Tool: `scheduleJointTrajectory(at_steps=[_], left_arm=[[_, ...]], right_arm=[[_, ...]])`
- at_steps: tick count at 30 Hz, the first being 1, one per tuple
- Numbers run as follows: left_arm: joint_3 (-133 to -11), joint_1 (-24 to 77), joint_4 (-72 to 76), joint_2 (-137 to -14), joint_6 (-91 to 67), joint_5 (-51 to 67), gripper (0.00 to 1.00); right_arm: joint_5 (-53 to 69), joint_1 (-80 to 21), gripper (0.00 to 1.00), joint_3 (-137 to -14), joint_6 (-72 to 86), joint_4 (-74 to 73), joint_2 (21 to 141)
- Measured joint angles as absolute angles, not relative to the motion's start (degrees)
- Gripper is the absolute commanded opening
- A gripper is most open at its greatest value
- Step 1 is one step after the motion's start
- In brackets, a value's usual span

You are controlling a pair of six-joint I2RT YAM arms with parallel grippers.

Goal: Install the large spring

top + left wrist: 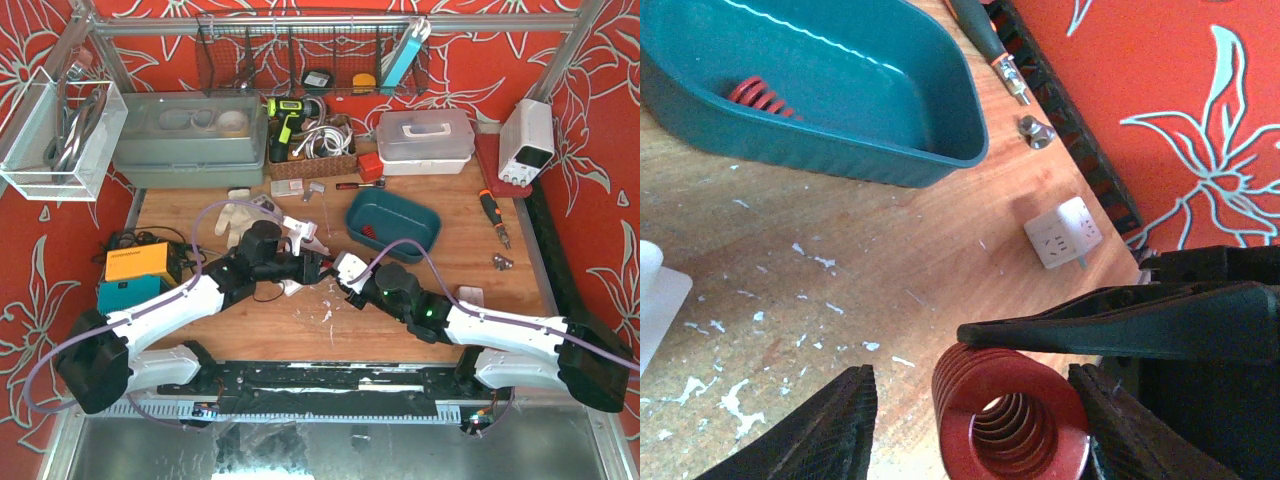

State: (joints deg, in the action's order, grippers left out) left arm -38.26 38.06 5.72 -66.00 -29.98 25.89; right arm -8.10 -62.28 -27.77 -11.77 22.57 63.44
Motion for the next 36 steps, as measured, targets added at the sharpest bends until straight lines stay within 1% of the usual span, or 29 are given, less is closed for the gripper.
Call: scheduleJointTrajectory(at_steps=[3, 5, 8, 11, 15, 17, 20, 22, 24, 29, 36], left_arm=[[-38.26, 38.26, 6.33, -66.0, -29.95, 26.2, 0.25], [-38.28, 38.3, 6.35, -66.0, -29.69, 26.0, 0.15], [-38.28, 38.3, 6.02, -65.95, -29.65, 25.74, 0.08], [-38.28, 38.3, 5.3, -65.54, -29.63, 25.17, 0.06], [-38.3, 38.37, 2.83, -63.37, -29.19, 22.83, 0.06], [-38.65, 38.35, 0.32, -61.71, -28.49, 20.08, 0.06], [-40.38, 38.33, -4.27, -59.46, -27.46, 15.31, 0.06], [-41.45, 38.33, -7.2, -57.78, -26.74, 12.03, 0.07], [-42.28, 38.3, -10.11, -55.88, -26.17, 8.69, 0.07], [-43.75, 38.3, -16.64, -54.26, -25.32, 0.73, 0.06], [-44.51, 38.3, -23.9, -59.2, -24.43, -5.54, 0.04]], right_arm=[[-8.1, -62.28, 0.1, -27.77, -12.03, 22.55, 63.7], [-8.12, -62.28, 0.13, -27.77, -12.23, 22.46, 63.81], [-8.12, -62.3, 0.23, -27.79, -12.51, 22.68, 64.14], [-8.12, -62.41, 0.37, -27.79, -12.53, 22.9, 64.45], [-9.08, -62.74, 0.58, -27.97, -12.51, 23.49, 64.51], [-10.24, -62.72, 0.73, -28.1, -12.16, 23.46, 64.49], [-12.97, -62.72, 0.85, -28.32, -11.62, 22.09, 63.72], [-15.59, -62.7, 0.97, -28.49, -10.59, 20.93, 62.63], [-18.76, -62.63, 0.99, -29.23, -9.37, 18.83, 61.3], [-25.67, -62.57, 0.99, -30.61, -6.66, 16.1, 59.59], [-30.3, -61.6, 0.99, -29.98, -5.04, 15.29, 61.69]])
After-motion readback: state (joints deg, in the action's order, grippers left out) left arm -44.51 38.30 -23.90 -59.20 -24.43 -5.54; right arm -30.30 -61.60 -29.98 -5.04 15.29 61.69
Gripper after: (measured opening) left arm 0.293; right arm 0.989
